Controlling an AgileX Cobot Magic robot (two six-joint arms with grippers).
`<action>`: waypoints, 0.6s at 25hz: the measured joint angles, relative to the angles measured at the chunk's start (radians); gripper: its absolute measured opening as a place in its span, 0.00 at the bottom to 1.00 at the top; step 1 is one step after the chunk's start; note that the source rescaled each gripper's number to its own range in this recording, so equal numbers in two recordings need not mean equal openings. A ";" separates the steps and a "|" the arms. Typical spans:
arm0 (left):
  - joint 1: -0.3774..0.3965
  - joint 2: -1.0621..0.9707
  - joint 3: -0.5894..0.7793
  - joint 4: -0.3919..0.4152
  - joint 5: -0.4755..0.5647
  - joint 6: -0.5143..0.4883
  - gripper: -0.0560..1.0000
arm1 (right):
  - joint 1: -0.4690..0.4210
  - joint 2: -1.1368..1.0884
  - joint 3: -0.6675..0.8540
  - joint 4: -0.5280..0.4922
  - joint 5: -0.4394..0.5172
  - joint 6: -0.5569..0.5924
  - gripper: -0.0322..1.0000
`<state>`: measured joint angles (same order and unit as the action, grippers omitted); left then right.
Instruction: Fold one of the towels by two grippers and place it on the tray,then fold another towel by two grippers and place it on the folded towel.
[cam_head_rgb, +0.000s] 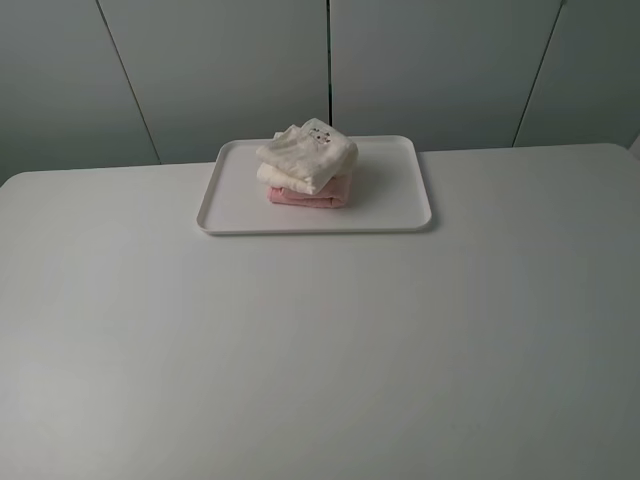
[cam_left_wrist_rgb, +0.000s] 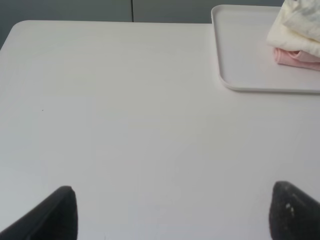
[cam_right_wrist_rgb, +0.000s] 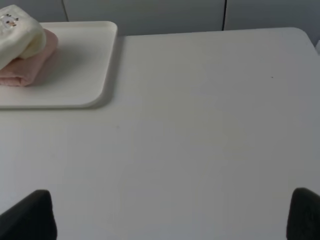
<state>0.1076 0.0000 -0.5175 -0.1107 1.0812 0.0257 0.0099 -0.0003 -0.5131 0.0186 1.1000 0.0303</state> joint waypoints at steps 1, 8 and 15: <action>0.000 0.000 0.000 0.000 0.000 0.000 0.99 | 0.000 0.000 0.000 0.000 0.000 0.000 1.00; 0.000 0.000 0.000 0.000 0.000 0.000 0.99 | 0.000 0.000 0.000 0.000 0.000 0.000 1.00; 0.000 0.000 0.000 0.000 0.000 0.000 0.99 | 0.000 0.000 0.000 0.000 0.000 0.000 1.00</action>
<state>0.1076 0.0000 -0.5175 -0.1107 1.0812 0.0257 0.0099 -0.0003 -0.5131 0.0186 1.1000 0.0303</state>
